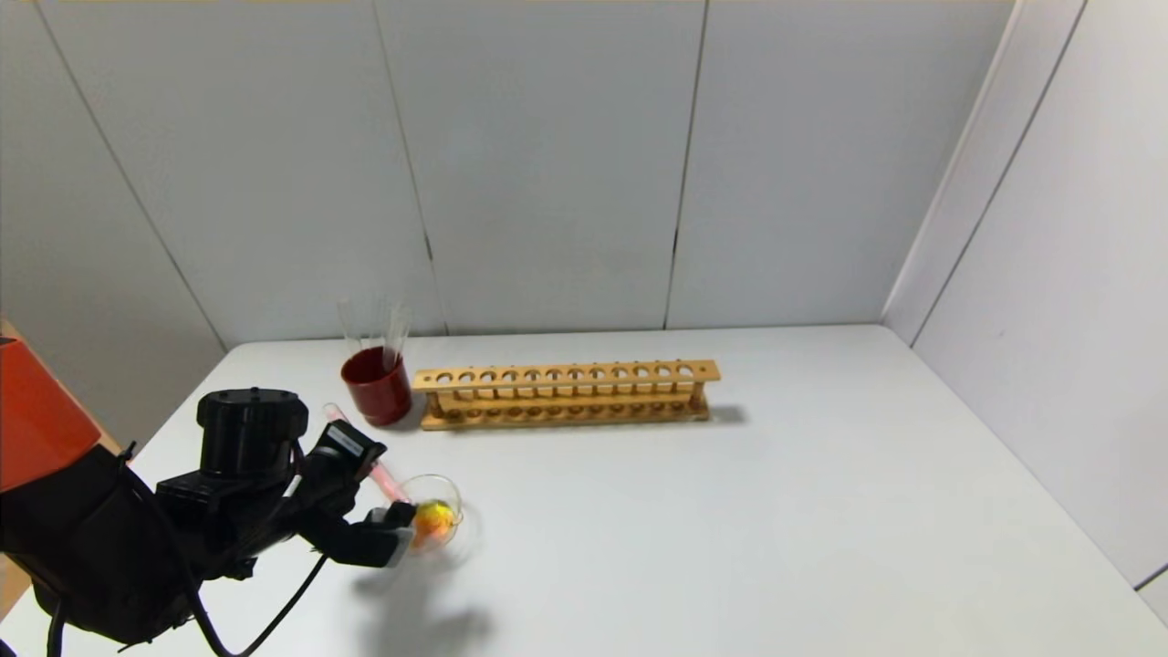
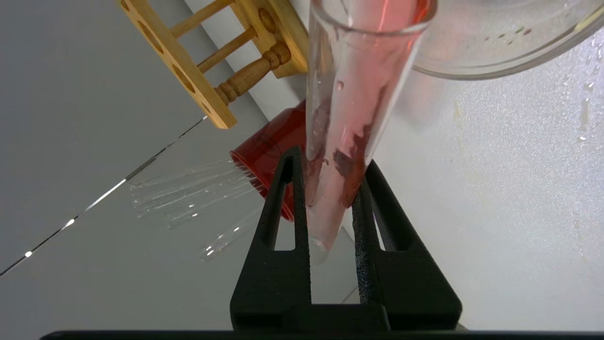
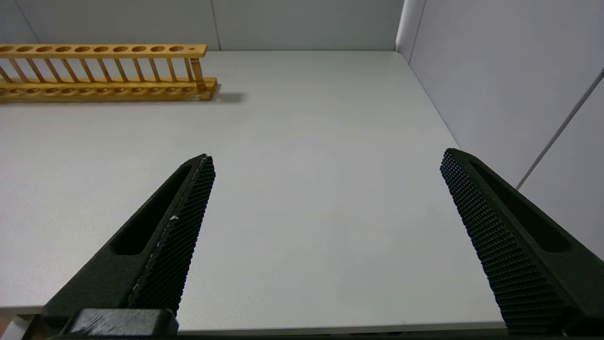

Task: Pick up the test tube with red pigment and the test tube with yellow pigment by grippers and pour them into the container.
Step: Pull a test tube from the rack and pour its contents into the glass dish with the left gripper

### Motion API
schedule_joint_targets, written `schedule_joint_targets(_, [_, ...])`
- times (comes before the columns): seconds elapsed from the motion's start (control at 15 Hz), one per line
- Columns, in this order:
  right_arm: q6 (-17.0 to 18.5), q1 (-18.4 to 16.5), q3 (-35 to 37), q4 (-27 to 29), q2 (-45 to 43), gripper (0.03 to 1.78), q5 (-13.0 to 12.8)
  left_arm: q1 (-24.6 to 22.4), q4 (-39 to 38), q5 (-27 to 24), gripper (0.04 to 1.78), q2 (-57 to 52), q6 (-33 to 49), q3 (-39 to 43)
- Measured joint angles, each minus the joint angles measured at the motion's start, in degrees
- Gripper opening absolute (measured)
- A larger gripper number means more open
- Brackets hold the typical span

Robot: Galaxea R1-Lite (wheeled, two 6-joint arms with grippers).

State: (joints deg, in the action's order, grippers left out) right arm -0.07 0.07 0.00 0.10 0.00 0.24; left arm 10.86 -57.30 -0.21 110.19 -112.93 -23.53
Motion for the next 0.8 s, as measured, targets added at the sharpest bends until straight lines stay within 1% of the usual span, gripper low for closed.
schedule_joint_targets(0.53, [0.0,0.0,0.0,0.0,0.0,1.75,0.0,0.1,-1.9,1.5,0.31,1.2,-0.4,-0.1])
schedule_joint_targets(0.73, [0.0,0.0,0.0,0.0,0.0,1.75,0.0,0.2,-5.3,2.2,0.31,1.2,-4.7,-0.1])
schedule_joint_targets(0.8, [0.0,0.0,0.0,0.0,0.0,1.75,0.0,0.2,-5.3,2.3,0.31,1.3,-5.0,-0.1])
